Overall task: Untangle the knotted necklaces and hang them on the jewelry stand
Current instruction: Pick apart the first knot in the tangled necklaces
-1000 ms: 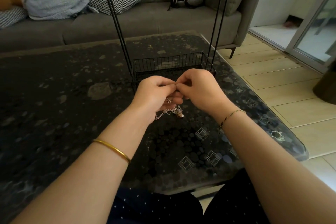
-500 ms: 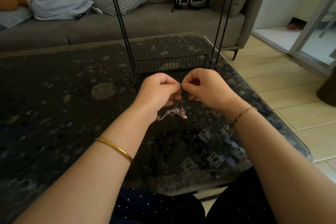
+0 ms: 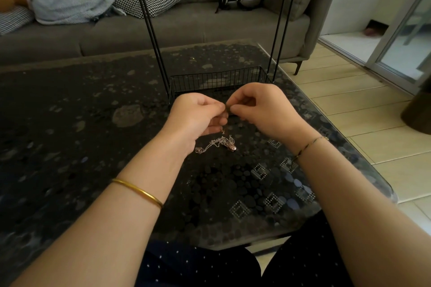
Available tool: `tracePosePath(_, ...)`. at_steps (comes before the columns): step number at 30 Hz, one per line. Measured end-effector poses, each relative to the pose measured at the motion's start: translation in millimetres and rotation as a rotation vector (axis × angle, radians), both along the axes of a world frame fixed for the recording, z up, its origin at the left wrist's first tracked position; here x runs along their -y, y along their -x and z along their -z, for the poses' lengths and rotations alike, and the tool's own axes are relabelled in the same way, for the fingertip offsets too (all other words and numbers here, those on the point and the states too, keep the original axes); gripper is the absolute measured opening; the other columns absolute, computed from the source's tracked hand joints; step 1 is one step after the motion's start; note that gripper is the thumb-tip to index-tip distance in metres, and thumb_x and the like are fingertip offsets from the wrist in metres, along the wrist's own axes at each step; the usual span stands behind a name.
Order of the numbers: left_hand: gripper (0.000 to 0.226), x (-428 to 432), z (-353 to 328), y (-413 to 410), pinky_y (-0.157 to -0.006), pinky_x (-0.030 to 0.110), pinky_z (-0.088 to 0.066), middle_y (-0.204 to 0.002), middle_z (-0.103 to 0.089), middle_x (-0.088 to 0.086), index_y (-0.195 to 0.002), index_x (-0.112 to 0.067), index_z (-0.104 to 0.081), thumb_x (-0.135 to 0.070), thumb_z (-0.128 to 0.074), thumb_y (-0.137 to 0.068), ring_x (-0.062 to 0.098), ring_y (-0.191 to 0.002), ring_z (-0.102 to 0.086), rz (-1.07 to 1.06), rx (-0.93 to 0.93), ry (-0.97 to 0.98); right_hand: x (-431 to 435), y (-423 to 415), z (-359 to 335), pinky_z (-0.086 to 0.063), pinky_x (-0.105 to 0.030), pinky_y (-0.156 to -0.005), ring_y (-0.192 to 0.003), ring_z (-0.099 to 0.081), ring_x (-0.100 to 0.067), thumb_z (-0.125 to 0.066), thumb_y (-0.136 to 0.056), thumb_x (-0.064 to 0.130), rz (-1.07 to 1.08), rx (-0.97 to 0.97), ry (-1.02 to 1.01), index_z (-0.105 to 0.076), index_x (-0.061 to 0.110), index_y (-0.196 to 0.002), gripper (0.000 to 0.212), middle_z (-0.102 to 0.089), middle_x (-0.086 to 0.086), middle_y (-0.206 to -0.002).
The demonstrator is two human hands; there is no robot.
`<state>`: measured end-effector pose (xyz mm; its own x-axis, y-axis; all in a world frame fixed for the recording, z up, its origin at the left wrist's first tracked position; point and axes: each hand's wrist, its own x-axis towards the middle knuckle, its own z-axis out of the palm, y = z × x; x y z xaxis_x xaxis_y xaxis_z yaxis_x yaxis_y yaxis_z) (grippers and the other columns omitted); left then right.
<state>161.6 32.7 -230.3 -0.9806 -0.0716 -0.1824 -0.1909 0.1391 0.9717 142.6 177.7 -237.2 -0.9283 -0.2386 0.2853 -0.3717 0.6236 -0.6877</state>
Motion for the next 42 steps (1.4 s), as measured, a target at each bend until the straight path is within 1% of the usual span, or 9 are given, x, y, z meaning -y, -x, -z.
tracePosePath(4, 0.012, -1.9, 0.0, -1.3, -0.067, 0.025, -0.06, -0.079, -0.07, 0.004, -0.082, -0.012, -0.066, -0.009, -0.06, -0.092, 0.01, -0.07, -0.068, 0.0, -0.073, 0.13, 3.9, -1.5, -0.7, -0.046, -0.013, -0.068, -0.071, -0.055, 0.0, -0.065, -0.085, 0.017, 0.041, -0.021, -0.028, -0.07, 0.014, -0.085, 0.006, -0.06, 0.014, -0.077)
tracePosePath(8, 0.021, -4.5, 0.9, -2.7, -0.077, 0.04, -0.059, -0.075, -0.069, 0.003, -0.072, -0.019, -0.064, -0.011, -0.061, -0.091, 0.019, -0.077, -0.07, 0.003, -0.186, 0.303, 8.1, -2.1, -1.4, -0.051, -0.026, -0.068, -0.067, -0.055, -0.006, -0.063, -0.082, 0.017, 0.091, -0.003, -0.048, -0.07, 0.014, -0.08, 0.008, -0.066, 0.003, -0.078)
tracePosePath(11, 0.027, -6.2, 1.7, -3.3, -0.078, 0.045, -0.058, -0.071, -0.068, 0.0, -0.067, -0.024, -0.062, -0.012, -0.061, -0.09, 0.022, -0.076, -0.069, 0.004, -0.25, 0.386, 11.0, -3.4, -1.6, -0.052, -0.032, -0.065, -0.063, -0.059, -0.014, -0.063, -0.081, 0.016, 0.086, 0.021, -0.067, -0.066, 0.013, -0.077, 0.006, -0.066, -0.002, -0.074)
tracePosePath(14, 0.026, -6.3, 1.7, -2.8, -0.075, 0.043, -0.059, -0.072, -0.068, 0.001, -0.068, -0.022, -0.062, -0.011, -0.059, -0.091, 0.02, -0.074, -0.07, -0.01, -0.254, 0.366, 13.0, -3.1, -1.2, -0.052, -0.032, -0.064, -0.066, -0.061, -0.019, -0.061, -0.083, 0.014, 0.076, 0.056, -0.034, -0.067, 0.009, -0.08, 0.008, -0.068, -0.007, -0.077)
tracePosePath(17, 0.022, -5.7, 1.9, -2.2, -0.072, 0.037, -0.06, -0.074, -0.068, 0.003, -0.074, -0.019, -0.062, -0.01, -0.058, -0.093, 0.017, -0.071, -0.07, -0.03, -0.223, 0.29, 13.7, -2.6, -0.5, -0.05, -0.027, -0.064, -0.064, -0.055, -0.009, -0.061, -0.085, 0.013, 0.072, 0.064, 0.009, -0.07, 0.006, -0.084, 0.012, -0.066, -0.004, -0.076)
tracePosePath(22, 0.021, -5.5, 1.3, -3.3, -0.062, 0.027, -0.059, -0.073, -0.067, 0.005, -0.077, -0.015, -0.061, -0.007, -0.055, -0.095, 0.011, -0.065, -0.068, -0.017, -0.178, 0.192, 14.9, -2.4, 1.2, -0.047, -0.025, -0.063, -0.062, -0.051, -0.005, -0.061, -0.083, 0.013, 0.083, 0.033, -0.033, -0.069, 0.009, -0.083, 0.009, -0.06, 0.004, -0.071)
tracePosePath(27, 0.024, -6.1, 1.3, -3.3, -0.064, 0.029, -0.06, -0.07, -0.068, 0.005, -0.073, -0.017, -0.062, -0.009, -0.055, -0.095, 0.016, -0.065, -0.069, -0.02, -0.181, 0.219, 17.9, -1.5, 3.0, -0.053, -0.039, -0.069, -0.065, -0.055, -0.011, -0.063, -0.077, 0.018, 0.123, 0.013, -0.064, -0.065, 0.013, -0.075, 0.006, -0.06, 0.005, -0.069)
tracePosePath(37, 0.012, -7.3, -1.1, -3.1, -0.063, 0.032, -0.061, -0.077, -0.065, 0.007, -0.086, -0.012, -0.061, -0.009, -0.053, -0.095, 0.013, -0.068, -0.064, 0.001, -0.109, 0.193, 17.7, -0.9, 3.3, -0.052, -0.039, -0.067, -0.069, -0.055, -0.016, -0.066, -0.071, 0.02, 0.141, -0.065, -0.086, -0.058, 0.017, -0.07, 0.008, -0.056, 0.006, -0.07)
tracePosePath(42, 0.016, -7.4, 0.5, -1.7, -0.068, 0.03, -0.059, -0.076, -0.065, 0.004, -0.082, -0.017, -0.06, -0.01, -0.053, -0.094, 0.013, -0.07, -0.064, -0.002, -0.111, 0.237, 17.4, -1.6, 2.6, -0.051, -0.04, -0.067, -0.07, -0.055, -0.017, -0.064, -0.071, 0.017, 0.118, -0.096, -0.104, -0.057, 0.016, -0.069, 0.008, -0.055, 0.004, -0.072)
